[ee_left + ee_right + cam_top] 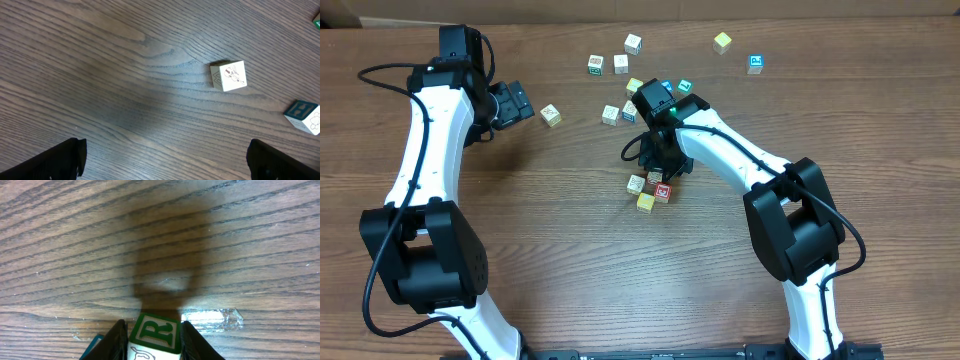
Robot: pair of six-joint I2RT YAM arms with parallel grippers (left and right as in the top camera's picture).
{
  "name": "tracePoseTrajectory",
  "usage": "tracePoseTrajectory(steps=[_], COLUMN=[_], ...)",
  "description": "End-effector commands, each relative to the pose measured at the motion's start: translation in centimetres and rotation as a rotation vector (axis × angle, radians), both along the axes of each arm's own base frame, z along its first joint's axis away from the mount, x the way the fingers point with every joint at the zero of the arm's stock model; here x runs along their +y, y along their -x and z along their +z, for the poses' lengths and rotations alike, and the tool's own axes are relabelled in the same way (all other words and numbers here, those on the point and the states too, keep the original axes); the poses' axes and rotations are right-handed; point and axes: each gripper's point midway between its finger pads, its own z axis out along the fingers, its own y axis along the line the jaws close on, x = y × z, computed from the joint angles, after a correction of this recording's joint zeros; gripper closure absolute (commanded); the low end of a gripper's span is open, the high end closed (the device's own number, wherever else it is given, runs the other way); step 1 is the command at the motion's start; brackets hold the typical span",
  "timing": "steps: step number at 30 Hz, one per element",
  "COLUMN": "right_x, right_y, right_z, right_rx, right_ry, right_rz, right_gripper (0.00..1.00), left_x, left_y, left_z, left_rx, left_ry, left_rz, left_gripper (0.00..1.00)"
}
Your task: Form a circle
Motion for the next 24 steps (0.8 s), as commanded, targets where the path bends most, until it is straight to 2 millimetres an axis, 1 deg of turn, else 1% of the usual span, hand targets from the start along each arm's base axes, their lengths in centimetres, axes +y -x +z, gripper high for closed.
tracePoseTrajectory(steps=[1,6,15,24], right_x=[0.26,0.30,0.45,0.30], right_y=[0.10,0.05,-0.20,0.04], right_z=[0.94,0.95,1.00,0.95], right_rx=[-0.011,-0.009,-0.019,-0.009], right_ry=[-0.018,-0.024,-0.031,-0.024], right_rz=[0.000,-0.037,-0.037,-0.037], right_gripper=[0.71,0.70,0.66,0.66], left_x=[-0.20,-0.20,-0.20,-0.20], left_y=[-0.46,-0.47,-0.46,-0.46], left_z=[0.21,0.21,0.21,0.21], left_rx=[-0.012,-0.012,-0.012,-0.012], left_ry=[0.008,0.008,0.008,0.008], left_rz=[0.004,0.004,0.004,0.004], left_gripper=[0.00,0.00,0.00,0.00])
